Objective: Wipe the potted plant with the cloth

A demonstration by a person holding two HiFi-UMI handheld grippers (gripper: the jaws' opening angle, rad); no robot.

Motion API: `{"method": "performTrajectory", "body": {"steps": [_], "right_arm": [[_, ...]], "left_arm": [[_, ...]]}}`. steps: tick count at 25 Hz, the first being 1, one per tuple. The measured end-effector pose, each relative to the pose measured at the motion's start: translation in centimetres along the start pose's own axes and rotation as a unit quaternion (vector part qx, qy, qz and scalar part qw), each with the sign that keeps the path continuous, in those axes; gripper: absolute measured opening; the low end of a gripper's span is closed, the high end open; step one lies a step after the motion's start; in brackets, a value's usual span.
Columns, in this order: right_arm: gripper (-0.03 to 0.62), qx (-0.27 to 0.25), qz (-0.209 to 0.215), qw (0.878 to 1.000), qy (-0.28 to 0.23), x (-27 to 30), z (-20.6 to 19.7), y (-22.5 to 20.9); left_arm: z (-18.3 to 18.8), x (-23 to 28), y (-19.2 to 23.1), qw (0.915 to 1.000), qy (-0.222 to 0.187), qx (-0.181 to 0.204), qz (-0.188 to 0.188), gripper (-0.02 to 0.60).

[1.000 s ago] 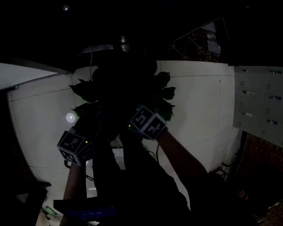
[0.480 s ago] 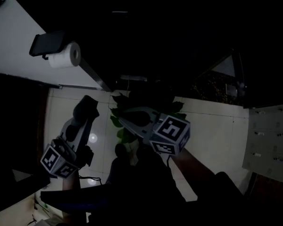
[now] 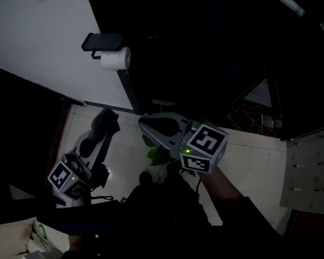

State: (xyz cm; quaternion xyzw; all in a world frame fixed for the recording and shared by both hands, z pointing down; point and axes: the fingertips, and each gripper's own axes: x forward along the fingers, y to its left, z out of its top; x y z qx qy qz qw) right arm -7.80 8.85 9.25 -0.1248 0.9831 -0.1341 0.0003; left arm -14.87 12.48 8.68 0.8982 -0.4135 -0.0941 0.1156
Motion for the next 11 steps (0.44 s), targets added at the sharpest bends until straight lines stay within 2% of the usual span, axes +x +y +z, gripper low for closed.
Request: {"method": "performTrajectory", "body": {"steps": [11], "right_arm": [[0.003, 0.001, 0.020, 1.000, -0.009, 0.2, 0.7, 1.6]], "left_arm": [[1.2, -0.6, 0.3, 0.9997, -0.014, 0.006, 0.021, 0.023]]}}
